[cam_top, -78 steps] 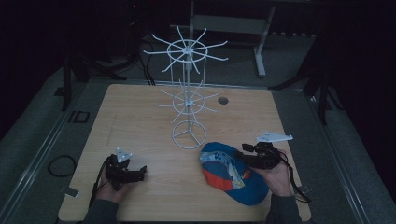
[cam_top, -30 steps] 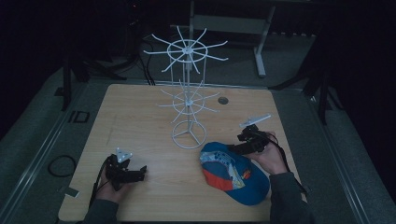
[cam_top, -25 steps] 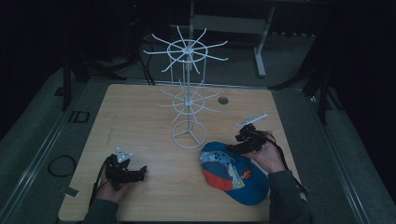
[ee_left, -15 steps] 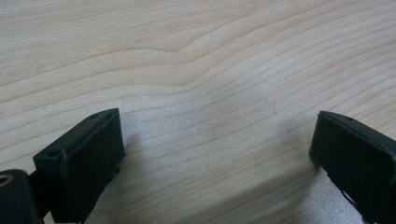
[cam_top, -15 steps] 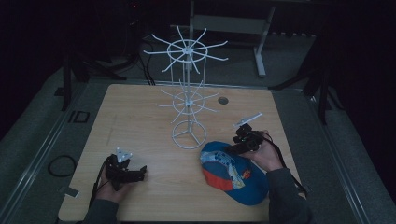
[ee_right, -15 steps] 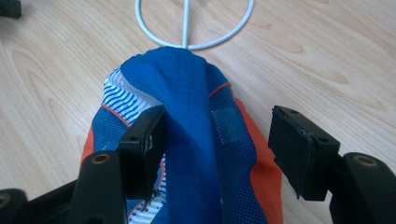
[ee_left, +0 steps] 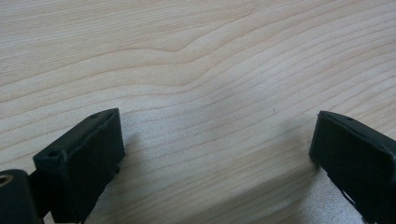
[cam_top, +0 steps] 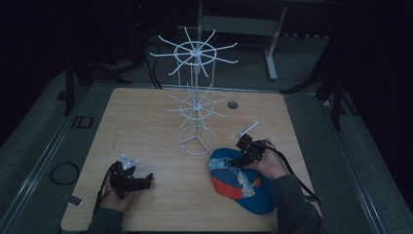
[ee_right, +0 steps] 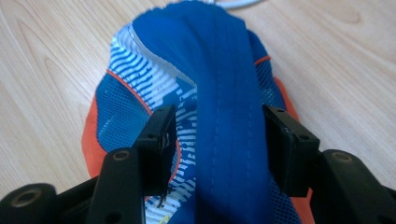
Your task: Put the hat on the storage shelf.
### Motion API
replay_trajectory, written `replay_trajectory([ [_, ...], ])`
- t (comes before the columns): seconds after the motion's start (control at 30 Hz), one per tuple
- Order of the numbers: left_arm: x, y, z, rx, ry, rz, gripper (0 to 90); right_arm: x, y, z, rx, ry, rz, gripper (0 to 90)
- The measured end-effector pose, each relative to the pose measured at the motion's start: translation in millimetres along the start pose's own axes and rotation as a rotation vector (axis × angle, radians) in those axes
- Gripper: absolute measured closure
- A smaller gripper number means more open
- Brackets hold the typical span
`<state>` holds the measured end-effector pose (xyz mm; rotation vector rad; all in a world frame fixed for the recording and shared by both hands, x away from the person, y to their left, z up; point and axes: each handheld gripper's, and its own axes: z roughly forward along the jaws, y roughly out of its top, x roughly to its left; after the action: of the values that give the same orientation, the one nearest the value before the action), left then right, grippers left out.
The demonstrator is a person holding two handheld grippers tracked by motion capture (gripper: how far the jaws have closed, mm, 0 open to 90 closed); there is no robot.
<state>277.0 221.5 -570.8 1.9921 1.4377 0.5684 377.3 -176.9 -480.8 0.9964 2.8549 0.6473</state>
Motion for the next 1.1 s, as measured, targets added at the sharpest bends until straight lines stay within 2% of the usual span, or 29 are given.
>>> replay_trajectory([
  [0.23, 0.0, 0.0, -0.1, 0.001, 0.000, 0.001, 3.1, -5.8, 3.4, 10.6, 0.055, 0.015, 0.006, 55.6],
  [0.37, 0.0, 0.0, -0.1, 0.001, 0.000, 0.000, 3.1, -5.7, 3.8, 14.4, 0.084, 0.042, 0.005, 72.5],
  [0.5, 0.0, 0.0, 0.0, 0.000, 0.000, 0.001, 3.1, -4.2, 2.3, 9.5, 0.072, 0.042, -0.014, 85.9],
  [0.67, 0.0, 0.0, -0.1, 0.001, 0.000, 0.001, 3.1, -1.5, 0.3, -1.0, 0.050, 0.021, -0.029, 87.4],
  [1.1, 0.0, 0.0, 0.0, 0.000, 0.000, 0.000, 3.1, 1.1, -6.9, -31.7, -0.070, 0.009, -0.021, 87.5],
])
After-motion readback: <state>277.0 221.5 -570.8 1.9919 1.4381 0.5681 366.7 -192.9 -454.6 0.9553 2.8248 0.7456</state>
